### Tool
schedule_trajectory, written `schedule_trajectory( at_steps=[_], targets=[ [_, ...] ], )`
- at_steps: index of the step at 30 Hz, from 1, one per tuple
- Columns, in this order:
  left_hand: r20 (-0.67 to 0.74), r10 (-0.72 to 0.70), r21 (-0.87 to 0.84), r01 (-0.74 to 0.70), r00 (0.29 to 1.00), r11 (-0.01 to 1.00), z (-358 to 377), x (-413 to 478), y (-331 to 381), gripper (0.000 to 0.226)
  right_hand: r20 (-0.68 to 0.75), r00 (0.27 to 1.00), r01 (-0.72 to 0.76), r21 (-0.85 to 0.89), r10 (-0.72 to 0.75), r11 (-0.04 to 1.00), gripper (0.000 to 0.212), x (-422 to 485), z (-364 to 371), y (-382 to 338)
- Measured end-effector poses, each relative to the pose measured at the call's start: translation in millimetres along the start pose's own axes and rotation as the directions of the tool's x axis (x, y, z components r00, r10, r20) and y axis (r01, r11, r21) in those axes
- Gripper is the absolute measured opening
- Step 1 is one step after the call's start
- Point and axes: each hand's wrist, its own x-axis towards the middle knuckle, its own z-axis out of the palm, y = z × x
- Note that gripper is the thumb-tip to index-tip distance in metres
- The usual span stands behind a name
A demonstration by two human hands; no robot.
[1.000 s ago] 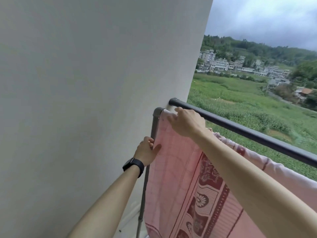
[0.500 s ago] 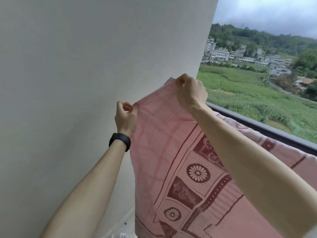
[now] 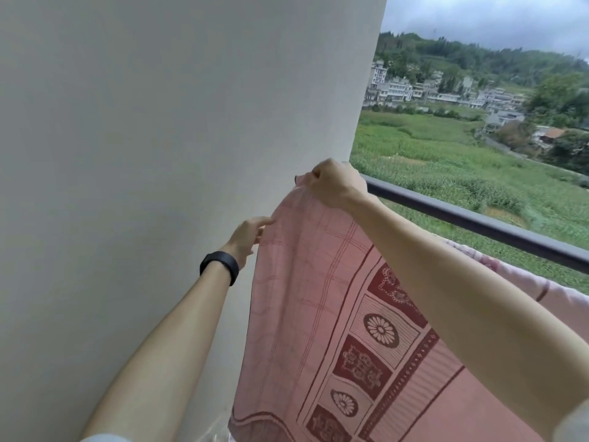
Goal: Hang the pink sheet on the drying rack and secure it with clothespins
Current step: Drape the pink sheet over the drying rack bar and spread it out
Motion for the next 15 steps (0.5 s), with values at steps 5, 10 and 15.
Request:
schedule_trajectory(
  at_steps=[5, 10, 15],
  targets=[
    [0.057, 0.077, -0.234, -0.062, 0.995, 0.97, 29, 7, 37, 0.04, 0.18, 0.978, 0.082, 0.13, -0.105, 0.988, 0.034, -6, -13, 5],
    [-0.041, 0.068, -0.185, -0.074, 0.997, 0.98, 37, 22, 52, 0.04, 0.192, 0.98, 0.096, -0.277, -0.043, 0.956, 0.067, -27, -31, 22],
    [-0.144, 0.078, -0.3, -0.118, 0.987, 0.947, 25, 35, 47, 0.031, 0.055, 0.987, 0.16, -0.377, -0.15, 0.912, 0.042, -56, -35, 39]
  ],
)
